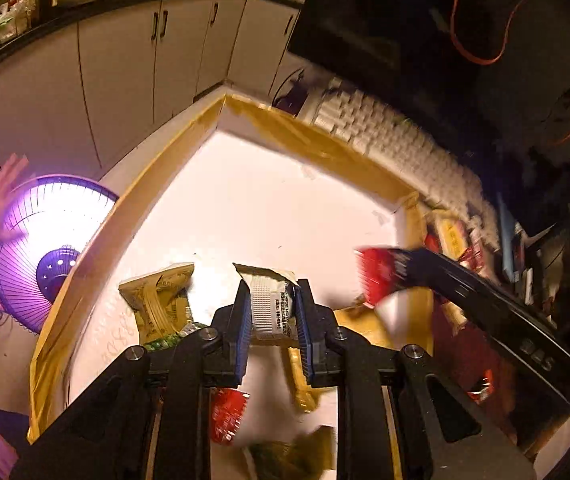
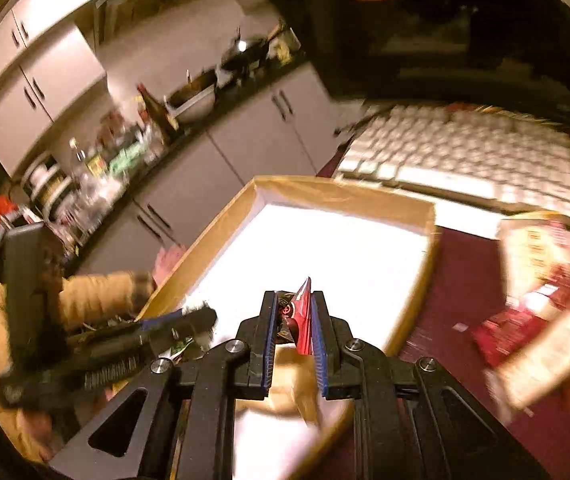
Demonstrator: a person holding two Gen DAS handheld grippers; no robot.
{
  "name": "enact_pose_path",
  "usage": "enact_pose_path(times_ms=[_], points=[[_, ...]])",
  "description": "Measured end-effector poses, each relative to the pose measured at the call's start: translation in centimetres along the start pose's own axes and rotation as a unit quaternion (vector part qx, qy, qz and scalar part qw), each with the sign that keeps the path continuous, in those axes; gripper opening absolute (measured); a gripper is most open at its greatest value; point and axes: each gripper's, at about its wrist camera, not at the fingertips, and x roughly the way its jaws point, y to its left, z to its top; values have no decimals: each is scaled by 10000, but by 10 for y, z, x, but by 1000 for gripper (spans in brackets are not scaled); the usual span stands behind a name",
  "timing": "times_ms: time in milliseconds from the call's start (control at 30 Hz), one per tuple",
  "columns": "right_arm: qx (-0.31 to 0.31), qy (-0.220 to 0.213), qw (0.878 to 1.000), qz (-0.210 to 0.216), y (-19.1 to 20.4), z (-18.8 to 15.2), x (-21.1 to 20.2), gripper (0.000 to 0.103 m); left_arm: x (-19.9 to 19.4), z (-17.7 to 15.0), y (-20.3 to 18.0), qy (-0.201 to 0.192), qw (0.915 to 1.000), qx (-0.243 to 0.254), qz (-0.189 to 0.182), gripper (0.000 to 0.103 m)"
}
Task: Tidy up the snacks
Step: 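Release both snacks into the white tray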
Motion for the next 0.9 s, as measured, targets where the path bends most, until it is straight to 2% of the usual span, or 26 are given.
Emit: enact_pose_path(times_ms=[133, 200, 267, 333, 367, 433, 500, 533, 567, 667, 767, 900], points=[[-211, 248, 9982, -509, 9, 2, 30, 16, 19, 1, 0, 283, 9993, 204, 162, 18], [-186, 348, 9979, -510, 7, 0, 37, 17, 23, 3, 0, 447, 9988, 196, 102, 19], [-138, 303, 9980, -538, 7, -1, 39, 20, 21, 3, 0, 394, 9988, 263, 126, 24], [-112, 215, 9983, -530, 5, -3, 36, 29, 26, 0, 0, 506, 9981, 329, 128, 27], [-17, 157, 9989, -436, 2, -3, 32, 37, 25, -1, 0, 503, 9980, 347, 135, 27], [119, 26, 9993, -343, 0, -2, 22, 44, 18, -2, -1, 384, 9986, 317, 199, 28], [129, -194, 9991, -343, -1, -3, 2, 51, 2, -3, -5, 59, 9995, 260, 153, 43], [139, -268, 9988, -376, -1, -4, -6, 53, -6, -3, -10, -116, 9995, 270, 133, 56], [154, -402, 9983, -392, -2, -7, -20, 54, -12, -4, -14, -271, 9991, 302, 118, 66], [298, -747, 9958, -443, -14, -18, -60, 67, -32, -11, -35, -611, 9967, 512, 132, 69], [585, -971, 9929, -349, -34, -35, -95, 67, -51, -19, -56, -881, 9938, 672, 1, 70], [817, -1063, 9905, -319, -58, -56, -126, 67, -67, -34, -83, -1066, 9900, 918, -124, 71]])
